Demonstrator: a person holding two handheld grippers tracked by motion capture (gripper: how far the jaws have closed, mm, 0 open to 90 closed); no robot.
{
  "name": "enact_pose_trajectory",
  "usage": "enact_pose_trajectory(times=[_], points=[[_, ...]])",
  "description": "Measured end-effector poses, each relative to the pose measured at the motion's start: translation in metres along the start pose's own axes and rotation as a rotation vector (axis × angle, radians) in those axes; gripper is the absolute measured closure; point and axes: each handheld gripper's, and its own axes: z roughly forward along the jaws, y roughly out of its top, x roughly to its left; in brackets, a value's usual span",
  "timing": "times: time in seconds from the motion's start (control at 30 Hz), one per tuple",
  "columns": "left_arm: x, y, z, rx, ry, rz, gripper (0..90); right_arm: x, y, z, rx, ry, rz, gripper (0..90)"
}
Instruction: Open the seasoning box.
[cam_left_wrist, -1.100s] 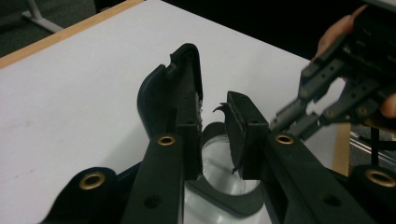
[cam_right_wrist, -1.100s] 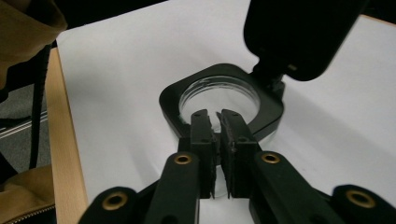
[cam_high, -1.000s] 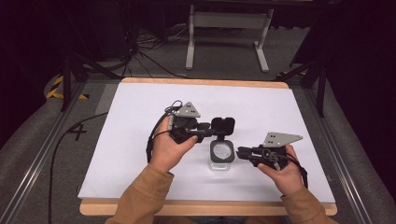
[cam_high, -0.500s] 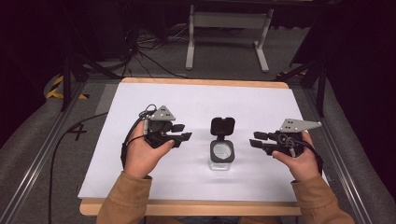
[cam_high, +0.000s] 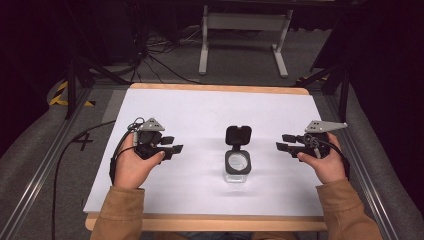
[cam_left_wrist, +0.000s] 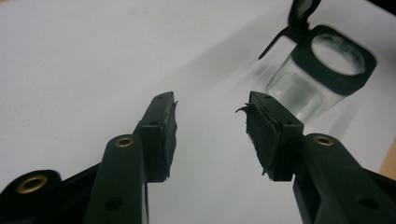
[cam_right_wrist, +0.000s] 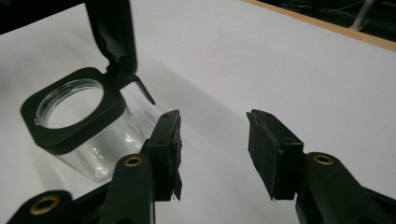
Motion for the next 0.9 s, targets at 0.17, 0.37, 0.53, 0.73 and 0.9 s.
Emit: enact_pose_trajectory(times=[0.17, 0.37, 0.53, 0.73, 0.9], points=[[0.016, -0.012, 0.011, 0.015, -0.012, -0.036, 51.2, -0.015, -0.009, 0.005, 0.028, -0.014, 0.042, 54.0], [0.033, -0.024, 0.021, 0.036, -0.005, -0.061, 49.3, -0.033, -0.026, 0.016, 0.072, -0.053, 0.103, 50.0], [0.046, -0.036, 0.031, 0.047, 0.028, -0.061, 46.9, -0.045, -0.036, 0.021, 0.114, -0.078, 0.118, 48.8], [0.06, -0.051, 0.039, 0.079, 0.064, -0.086, 46.5, -0.059, -0.048, 0.025, 0.124, -0.1, 0.137, 48.4], [0.066, -0.058, 0.043, 0.078, 0.069, -0.074, 44.3, -0.068, -0.058, 0.028, 0.135, -0.107, 0.133, 48.4]])
